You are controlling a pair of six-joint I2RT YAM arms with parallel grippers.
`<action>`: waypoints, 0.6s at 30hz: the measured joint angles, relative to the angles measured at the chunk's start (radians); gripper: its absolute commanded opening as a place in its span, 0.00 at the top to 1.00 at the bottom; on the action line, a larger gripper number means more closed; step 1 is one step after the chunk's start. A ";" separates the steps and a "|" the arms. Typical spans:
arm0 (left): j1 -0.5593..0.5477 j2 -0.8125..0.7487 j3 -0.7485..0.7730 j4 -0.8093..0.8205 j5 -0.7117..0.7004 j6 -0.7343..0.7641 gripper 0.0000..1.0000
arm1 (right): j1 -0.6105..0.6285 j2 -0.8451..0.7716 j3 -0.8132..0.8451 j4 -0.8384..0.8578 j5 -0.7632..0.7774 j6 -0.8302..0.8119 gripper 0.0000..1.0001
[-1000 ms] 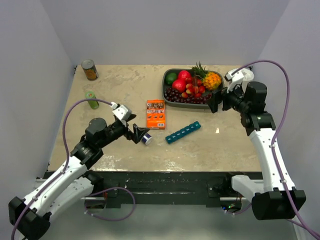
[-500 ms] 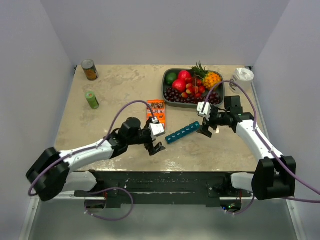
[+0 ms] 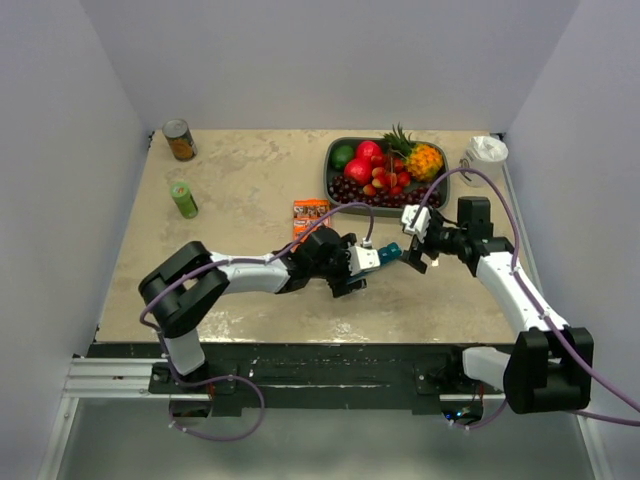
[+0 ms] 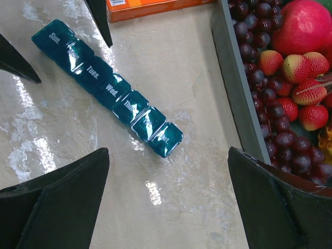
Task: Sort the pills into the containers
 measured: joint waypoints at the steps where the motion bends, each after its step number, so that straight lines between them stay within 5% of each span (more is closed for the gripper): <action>1: -0.006 0.024 0.020 0.000 -0.010 0.002 0.15 | -0.007 0.000 0.000 0.000 -0.001 0.005 0.02; 11: -0.053 0.135 0.089 -0.008 -0.108 0.024 0.27 | -0.062 0.002 0.000 -0.004 -0.038 0.016 0.03; 18: -0.068 0.136 0.091 -0.019 -0.150 0.041 0.71 | -0.085 0.039 0.004 -0.051 -0.052 -0.023 0.04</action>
